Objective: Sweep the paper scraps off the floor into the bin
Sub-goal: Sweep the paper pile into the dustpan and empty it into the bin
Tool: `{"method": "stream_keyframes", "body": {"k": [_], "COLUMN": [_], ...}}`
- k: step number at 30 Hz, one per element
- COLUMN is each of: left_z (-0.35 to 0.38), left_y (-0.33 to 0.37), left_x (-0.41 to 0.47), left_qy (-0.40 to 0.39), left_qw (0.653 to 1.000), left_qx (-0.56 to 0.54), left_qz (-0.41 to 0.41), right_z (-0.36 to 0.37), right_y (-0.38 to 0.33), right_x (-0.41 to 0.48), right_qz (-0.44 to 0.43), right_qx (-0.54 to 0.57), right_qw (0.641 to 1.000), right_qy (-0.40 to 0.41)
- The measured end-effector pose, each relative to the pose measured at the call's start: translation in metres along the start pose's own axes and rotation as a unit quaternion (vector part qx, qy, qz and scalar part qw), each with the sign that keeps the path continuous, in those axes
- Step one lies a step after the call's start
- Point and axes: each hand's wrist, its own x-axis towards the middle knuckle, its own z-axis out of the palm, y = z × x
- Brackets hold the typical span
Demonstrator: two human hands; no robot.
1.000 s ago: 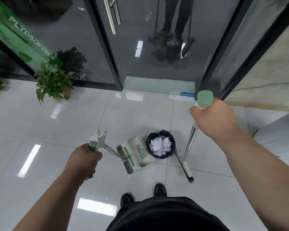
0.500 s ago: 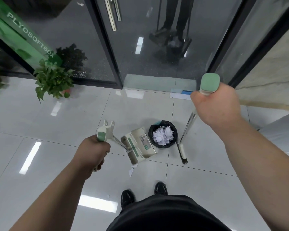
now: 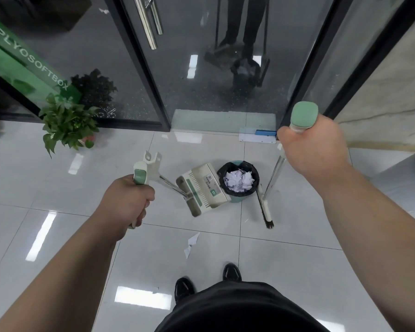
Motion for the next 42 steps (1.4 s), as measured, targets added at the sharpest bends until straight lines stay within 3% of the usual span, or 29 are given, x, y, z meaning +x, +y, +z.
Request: {"method": "stream_keyframes", "body": {"k": [15,29,42], "left_z": [0.001,0.012,0.012], "left_y": [0.020,-0.004,0.018], "left_x": [0.022,0.061,0.077], "left_qy": [0.025,0.062,0.068], "left_qw": [0.999,0.994,0.994], "left_qx": [-0.008,0.086,0.039], "left_qz": [0.030,0.020,0.073], "right_z": [0.006,0.034,0.027], "right_y": [0.007,0.014,0.006], "right_x": [0.018,0.019,0.020], "right_qz": [0.014,0.056,0.034], "right_qx": [-0.006,0.051,0.040], "right_qw": [1.000,0.996,0.998], "right_qy": [0.001,-0.038,-0.020]}}
